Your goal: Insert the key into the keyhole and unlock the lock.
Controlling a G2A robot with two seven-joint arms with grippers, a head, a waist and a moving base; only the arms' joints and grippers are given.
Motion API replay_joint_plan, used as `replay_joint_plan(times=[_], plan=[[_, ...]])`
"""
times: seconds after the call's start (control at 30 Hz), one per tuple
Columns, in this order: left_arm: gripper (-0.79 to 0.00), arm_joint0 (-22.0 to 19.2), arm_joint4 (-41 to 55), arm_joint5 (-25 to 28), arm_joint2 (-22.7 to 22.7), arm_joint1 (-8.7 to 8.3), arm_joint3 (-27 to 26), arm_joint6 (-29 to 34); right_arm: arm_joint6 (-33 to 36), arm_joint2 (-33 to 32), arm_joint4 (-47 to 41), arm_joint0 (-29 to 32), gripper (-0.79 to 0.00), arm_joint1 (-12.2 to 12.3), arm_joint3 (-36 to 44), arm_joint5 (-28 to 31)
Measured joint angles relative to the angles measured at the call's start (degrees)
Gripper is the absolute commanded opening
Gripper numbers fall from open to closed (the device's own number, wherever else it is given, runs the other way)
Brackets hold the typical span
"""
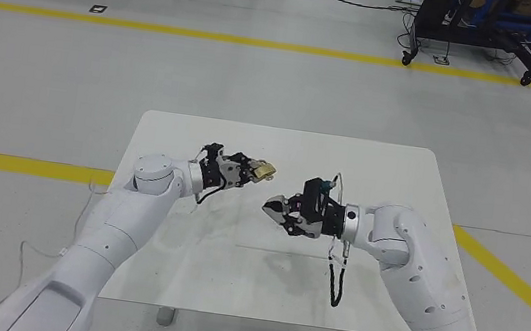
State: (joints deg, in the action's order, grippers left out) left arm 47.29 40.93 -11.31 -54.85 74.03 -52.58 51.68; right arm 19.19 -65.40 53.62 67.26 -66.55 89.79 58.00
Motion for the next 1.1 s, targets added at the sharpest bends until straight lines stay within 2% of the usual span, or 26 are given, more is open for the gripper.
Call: replay_joint_plan(times=[0.17,0.5,1.1], plan=[[-0.785,1.68,-1.43,0.55,-0.90,-0.62,-2.35,2.01,-0.53,0.99,-1.73,-1.47,-0.785,0.50,-2.29,0.00],[-0.785,2.98,-4.00,-0.32,-1.92,-1.23,-4.58,1.58,-1.12,4.17,-3.42,-6.69,-0.785,0.33,-9.17,0.00],[-0.785,3.18,-5.68,-1.70,-1.98,-1.24,-5.39,1.39,-3.08,7.12,-3.68,-10.60,-0.785,-0.25,-15.07,-1.35]])
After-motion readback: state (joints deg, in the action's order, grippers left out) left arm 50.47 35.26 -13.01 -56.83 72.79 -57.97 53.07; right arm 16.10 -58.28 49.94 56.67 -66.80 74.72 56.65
